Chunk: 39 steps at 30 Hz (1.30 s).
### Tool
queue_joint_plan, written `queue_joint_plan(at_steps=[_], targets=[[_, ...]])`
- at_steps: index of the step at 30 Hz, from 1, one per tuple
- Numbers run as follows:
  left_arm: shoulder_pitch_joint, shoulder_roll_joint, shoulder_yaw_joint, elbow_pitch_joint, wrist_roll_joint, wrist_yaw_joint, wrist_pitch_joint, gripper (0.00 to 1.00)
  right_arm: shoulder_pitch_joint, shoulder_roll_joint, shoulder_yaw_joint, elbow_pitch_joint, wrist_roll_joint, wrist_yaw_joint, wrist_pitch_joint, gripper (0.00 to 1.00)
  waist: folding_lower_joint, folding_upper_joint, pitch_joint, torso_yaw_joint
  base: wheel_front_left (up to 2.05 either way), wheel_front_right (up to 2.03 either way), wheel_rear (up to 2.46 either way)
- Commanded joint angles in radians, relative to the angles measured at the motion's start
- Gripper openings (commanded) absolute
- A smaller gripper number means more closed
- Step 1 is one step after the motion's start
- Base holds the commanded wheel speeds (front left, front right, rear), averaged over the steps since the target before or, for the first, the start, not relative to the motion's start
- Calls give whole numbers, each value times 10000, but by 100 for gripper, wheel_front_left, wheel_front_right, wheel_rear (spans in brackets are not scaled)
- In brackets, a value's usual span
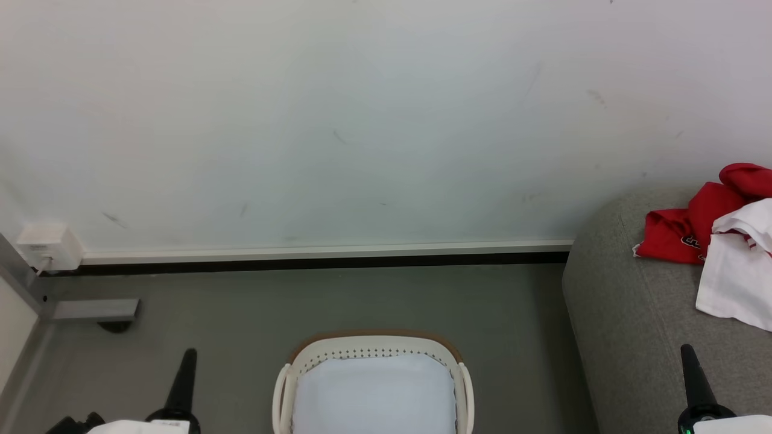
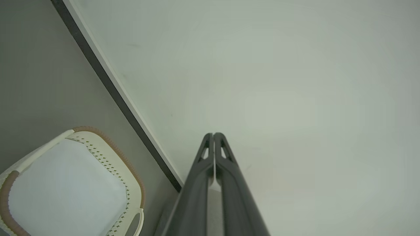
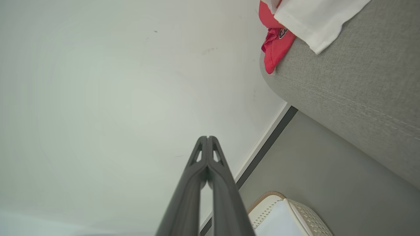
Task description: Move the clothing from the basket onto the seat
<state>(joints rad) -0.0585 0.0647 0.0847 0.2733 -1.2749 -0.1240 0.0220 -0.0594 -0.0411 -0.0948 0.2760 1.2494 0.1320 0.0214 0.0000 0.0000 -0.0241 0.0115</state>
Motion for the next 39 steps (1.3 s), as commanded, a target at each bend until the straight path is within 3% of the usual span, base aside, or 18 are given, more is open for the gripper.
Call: queue_joint_plan(at_steps=[1, 39], targets=[[-193, 5, 52, -114, -309, -48, 79, 0, -197, -116, -35, -117, 306, -16, 92, 0, 0, 0, 11, -5, 0, 0, 0], [-511, -117, 281, -270, -3014, -87, 834, 0, -489, -128, -196, -321, 3217, -21, 839, 0, 0, 0, 231, -98, 0, 0, 0]])
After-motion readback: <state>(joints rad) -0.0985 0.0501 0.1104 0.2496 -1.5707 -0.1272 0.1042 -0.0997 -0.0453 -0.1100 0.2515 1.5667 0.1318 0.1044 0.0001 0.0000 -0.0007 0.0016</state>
